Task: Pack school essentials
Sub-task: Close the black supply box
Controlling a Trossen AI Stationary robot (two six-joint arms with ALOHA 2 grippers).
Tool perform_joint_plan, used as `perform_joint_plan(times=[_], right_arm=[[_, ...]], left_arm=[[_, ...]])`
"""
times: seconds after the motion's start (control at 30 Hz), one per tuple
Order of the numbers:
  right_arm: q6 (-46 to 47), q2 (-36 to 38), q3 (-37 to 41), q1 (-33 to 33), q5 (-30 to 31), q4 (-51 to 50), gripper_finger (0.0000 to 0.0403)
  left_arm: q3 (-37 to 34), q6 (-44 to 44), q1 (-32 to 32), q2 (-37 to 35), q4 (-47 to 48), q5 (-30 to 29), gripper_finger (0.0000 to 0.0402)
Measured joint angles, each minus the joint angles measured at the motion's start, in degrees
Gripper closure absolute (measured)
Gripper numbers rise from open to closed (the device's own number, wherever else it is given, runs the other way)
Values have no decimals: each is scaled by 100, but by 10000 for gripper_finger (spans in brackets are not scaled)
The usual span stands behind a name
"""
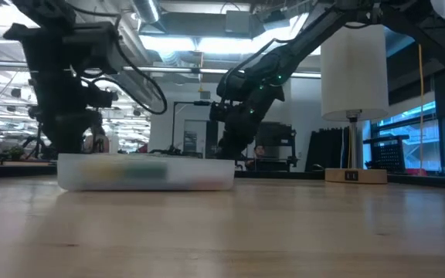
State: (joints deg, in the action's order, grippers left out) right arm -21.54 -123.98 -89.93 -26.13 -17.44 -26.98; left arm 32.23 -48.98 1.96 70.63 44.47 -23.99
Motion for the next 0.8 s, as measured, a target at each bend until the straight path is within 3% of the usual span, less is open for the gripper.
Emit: perform_joint_plan(times=[0.2,0.53,0.8], right_arm=[[27,0,9,32,-25,-330,389],[27,-5,11,364,-31,-705,389],[247,-7,9,396,748,-929,389]], left_arm=[[-42,504,426,0,-254,-57,331],[-44,1720,507,53,-1413,252,331],[-37,2303,509,363,-1583,474,331]])
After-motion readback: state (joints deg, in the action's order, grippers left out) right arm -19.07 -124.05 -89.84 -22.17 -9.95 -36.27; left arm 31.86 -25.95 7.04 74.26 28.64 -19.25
